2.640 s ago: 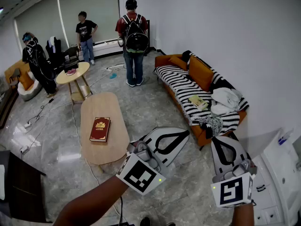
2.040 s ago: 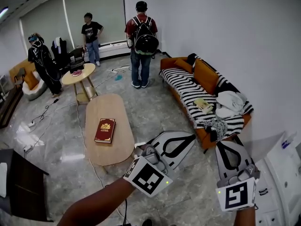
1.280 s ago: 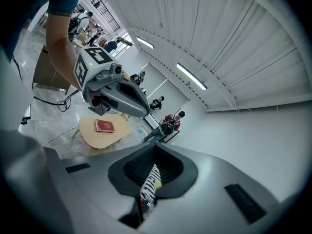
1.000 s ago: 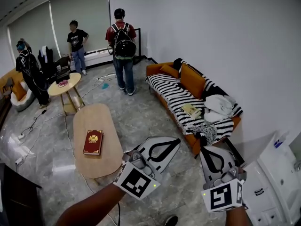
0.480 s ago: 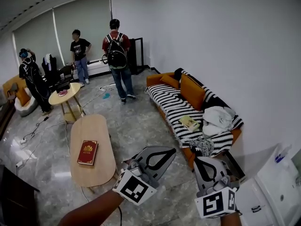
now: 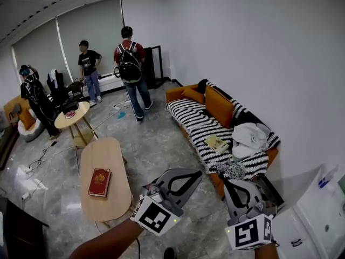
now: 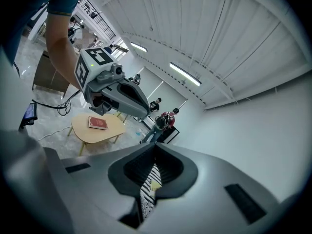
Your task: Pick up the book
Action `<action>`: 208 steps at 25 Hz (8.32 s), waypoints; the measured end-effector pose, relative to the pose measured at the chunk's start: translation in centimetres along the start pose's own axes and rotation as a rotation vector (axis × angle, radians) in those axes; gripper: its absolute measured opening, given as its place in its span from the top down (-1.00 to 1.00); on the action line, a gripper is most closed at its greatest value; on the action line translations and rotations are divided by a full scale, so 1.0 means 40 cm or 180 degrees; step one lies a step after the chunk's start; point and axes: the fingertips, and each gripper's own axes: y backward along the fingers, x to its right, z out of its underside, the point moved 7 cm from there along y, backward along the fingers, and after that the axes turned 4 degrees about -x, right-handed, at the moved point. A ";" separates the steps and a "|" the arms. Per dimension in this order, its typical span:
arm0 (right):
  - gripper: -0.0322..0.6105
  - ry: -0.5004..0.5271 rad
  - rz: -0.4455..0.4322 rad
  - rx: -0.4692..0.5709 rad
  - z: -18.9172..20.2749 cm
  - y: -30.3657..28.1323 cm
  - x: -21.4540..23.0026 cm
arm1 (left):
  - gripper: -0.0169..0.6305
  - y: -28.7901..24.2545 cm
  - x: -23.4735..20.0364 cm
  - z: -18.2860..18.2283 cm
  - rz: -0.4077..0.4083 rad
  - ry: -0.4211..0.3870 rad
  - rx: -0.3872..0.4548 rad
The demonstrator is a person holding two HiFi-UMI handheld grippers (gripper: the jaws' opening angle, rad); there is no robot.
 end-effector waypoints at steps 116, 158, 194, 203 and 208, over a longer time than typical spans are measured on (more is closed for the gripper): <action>0.86 -0.0598 -0.0470 -0.0464 0.685 -1.415 0.726 | 0.94 -1.346 -0.777 0.770 0.0352 0.0379 -0.0414; 0.85 -0.1008 -0.0432 -0.1505 1.004 -1.875 0.581 | 0.94 -1.512 -0.954 1.163 0.0926 0.0855 -0.0558; 0.29 -0.4328 -0.0811 -0.2980 1.787 -1.945 0.154 | 0.94 -1.652 -0.771 1.503 0.1260 0.1245 -0.1522; 0.19 -0.5006 -0.0568 -0.3145 1.898 -1.947 0.113 | 0.94 -1.727 -0.718 1.603 0.1353 0.1357 -0.1633; 0.15 -0.5253 -0.0483 -0.3186 1.917 -1.945 0.120 | 0.94 -1.776 -0.678 1.647 0.1466 0.1473 -0.1730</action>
